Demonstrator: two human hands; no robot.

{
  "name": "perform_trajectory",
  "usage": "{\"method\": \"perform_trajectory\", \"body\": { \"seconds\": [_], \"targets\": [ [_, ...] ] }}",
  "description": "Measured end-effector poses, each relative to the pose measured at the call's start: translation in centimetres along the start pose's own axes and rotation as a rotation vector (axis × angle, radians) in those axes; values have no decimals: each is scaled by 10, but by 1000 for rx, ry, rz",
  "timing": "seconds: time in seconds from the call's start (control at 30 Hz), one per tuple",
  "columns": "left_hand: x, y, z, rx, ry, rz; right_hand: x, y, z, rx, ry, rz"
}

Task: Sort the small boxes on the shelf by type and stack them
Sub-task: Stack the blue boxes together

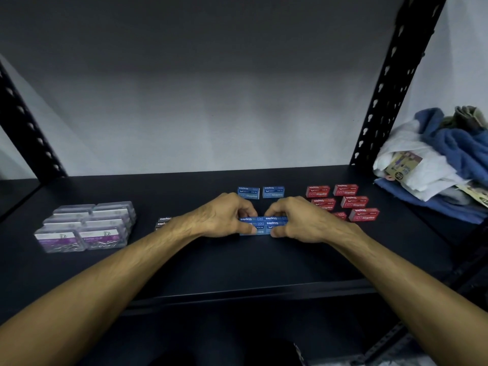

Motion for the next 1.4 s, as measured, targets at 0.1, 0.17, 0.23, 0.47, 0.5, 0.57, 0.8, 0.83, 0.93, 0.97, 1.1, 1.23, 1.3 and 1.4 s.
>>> {"method": "perform_trajectory", "body": {
  "seconds": [0.1,0.17,0.23,0.47,0.5,0.57,0.8,0.83,0.93,0.97,1.1,1.23,1.3,1.4],
  "targets": [
    [1,1,-1,5,-3,11,-1,0,0,0,4,4],
    [2,1,0,10,1,9,0,0,0,-1,1,9],
    [3,-1,0,-4,0,16,1,-3,0,-7,0,18],
    [3,-51,-16,-237,40,79,-14,-51,-8,-234,60,34],
    [8,-56,-23,-259,31,90,-16,-56,-12,-265,62,51],
    [16,-61,-36,-268,13,93,-20,-59,-20,-279,65,79],
    [30,-42,-70,-126,-44,-22,-21,-50,-52,-188,54,82],
    [32,-40,-72,-116,-46,-24,-23,-46,-57,-173,60,71],
    [34,-39,-74,-116,-40,-14,-33,-35,-65,-113,88,28],
    [34,-39,-74,-115,-36,-7,-35,-31,-66,-95,97,9],
    [33,-37,-76,-102,-31,12,-36,-26,-68,-74,94,-35],
    [31,-35,-79,-103,-20,11,-33,-25,-70,-82,87,-40],
    [30,-35,-79,-101,-18,8,-33,-24,-70,-87,93,-47],
    [30,-35,-78,-97,-15,12,-32,-23,-69,-90,93,-48]
  ]
}}
Point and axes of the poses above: each hand's wrist, its own z-axis away from the middle knuckle, its own y-axis out of the palm, x = y × z, the point moved 10 cm from there along -z, towards the middle knuckle, and after that the axes turned 11 degrees about z, right-handed, at the moved point
